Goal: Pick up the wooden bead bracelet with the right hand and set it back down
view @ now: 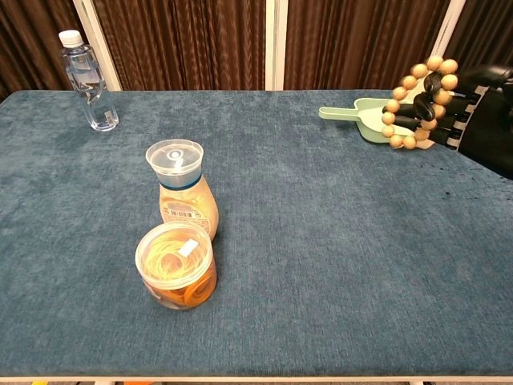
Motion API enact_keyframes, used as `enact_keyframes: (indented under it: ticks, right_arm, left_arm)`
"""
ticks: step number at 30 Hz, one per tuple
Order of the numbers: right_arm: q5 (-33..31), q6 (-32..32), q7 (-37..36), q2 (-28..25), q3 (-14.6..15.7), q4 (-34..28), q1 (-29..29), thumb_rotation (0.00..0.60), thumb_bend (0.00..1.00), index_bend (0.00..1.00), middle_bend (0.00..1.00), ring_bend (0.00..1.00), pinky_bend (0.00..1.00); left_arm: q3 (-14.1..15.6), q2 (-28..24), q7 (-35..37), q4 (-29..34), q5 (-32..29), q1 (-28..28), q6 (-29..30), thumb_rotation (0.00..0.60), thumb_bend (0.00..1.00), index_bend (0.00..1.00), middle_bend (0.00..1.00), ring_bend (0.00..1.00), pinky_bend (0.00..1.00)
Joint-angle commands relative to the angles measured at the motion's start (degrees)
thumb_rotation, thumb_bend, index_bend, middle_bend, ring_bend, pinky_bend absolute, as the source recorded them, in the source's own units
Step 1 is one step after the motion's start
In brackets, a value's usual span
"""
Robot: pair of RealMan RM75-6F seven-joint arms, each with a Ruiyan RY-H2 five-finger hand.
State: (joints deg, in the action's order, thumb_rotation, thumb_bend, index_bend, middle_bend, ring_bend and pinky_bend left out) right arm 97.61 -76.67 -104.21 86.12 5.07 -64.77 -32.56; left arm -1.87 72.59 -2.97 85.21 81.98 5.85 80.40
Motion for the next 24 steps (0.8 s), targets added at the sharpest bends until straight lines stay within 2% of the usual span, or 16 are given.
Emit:
enact_keyframes:
  ticks: [1,7,9,11,13,15,18,21,24]
  right_arm:
    - [0.1,-0.1,0.2,-0.1,0.1,0.1,0.0,0.295,1.0,0.5,0.57,0.22,0.0]
    - [0.0,-0.1,0.4,-0.1,0.2,0.3,0.1,0.288,1.0,0.48,0.56,0.21,0.0]
    - [-0.4,0.2,0.6,0.0,0.1,0.3,0.1,0.267,0.99,0.48,0.56,0.21,0.0]
    - [-0.7,0.7,0.6,0.0,0.2,0.0,0.1,0.236,0.85,0.47,0.56,0.21,0.0]
    - [-1.1,1.3,0.7,-0.2,0.0,-0.4,0.0,0.23,0.54,0.47,0.56,0.21,0.0]
    - [-1.8,2.0,0.9,-0.3,-0.1,-1.1,0.0,0.23,0.36,0.47,0.56,0.22,0.0]
    - [-2.3,2.3,0.4,-0.5,-0.4,-1.8,0.2,0.228,0.28,0.51,0.57,0.22,0.0]
    - [-2.5,2.5,0.0,-0.5,-0.6,-1.9,0.2,0.227,0.26,0.56,0.58,0.23,0.0]
    - [-2.1,2.5,-1.4,-0.6,-0.4,-1.7,0.2,0.214,0.23,0.57,0.58,0.23,0.0]
  left_arm:
    - [0.0,0.0,0.1,-0.1,0.0,0.0,0.0,0.6,0.02,0.14,0.13,0.04,0.0]
    - [0.2,0.2,0.5,-0.6,0.1,-0.1,0.0,0.6,0.02,0.14,0.13,0.04,0.0]
    - [0.1,0.3,0.7,-0.8,0.1,0.0,-0.1,0.6,0.02,0.14,0.13,0.04,0.0]
    - [0.2,0.4,0.9,-1.1,0.2,-0.1,0.0,0.6,0.02,0.14,0.13,0.04,0.0]
    - [0.2,0.4,1.0,-1.2,0.3,0.0,0.0,0.6,0.02,0.14,0.13,0.05,0.0]
    - [0.2,0.4,0.9,-1.1,0.3,0.0,0.0,0.6,0.02,0.14,0.13,0.04,0.0]
    - [0.2,0.3,0.7,-0.9,0.2,0.0,0.0,0.6,0.02,0.14,0.13,0.05,0.0]
    - [0.1,0.2,0.4,-0.6,0.2,0.0,0.0,0.6,0.02,0.14,0.13,0.05,0.0]
    - [0.1,0.0,0.2,-0.3,0.0,0.0,0.0,0.6,0.02,0.14,0.13,0.04,0.0]
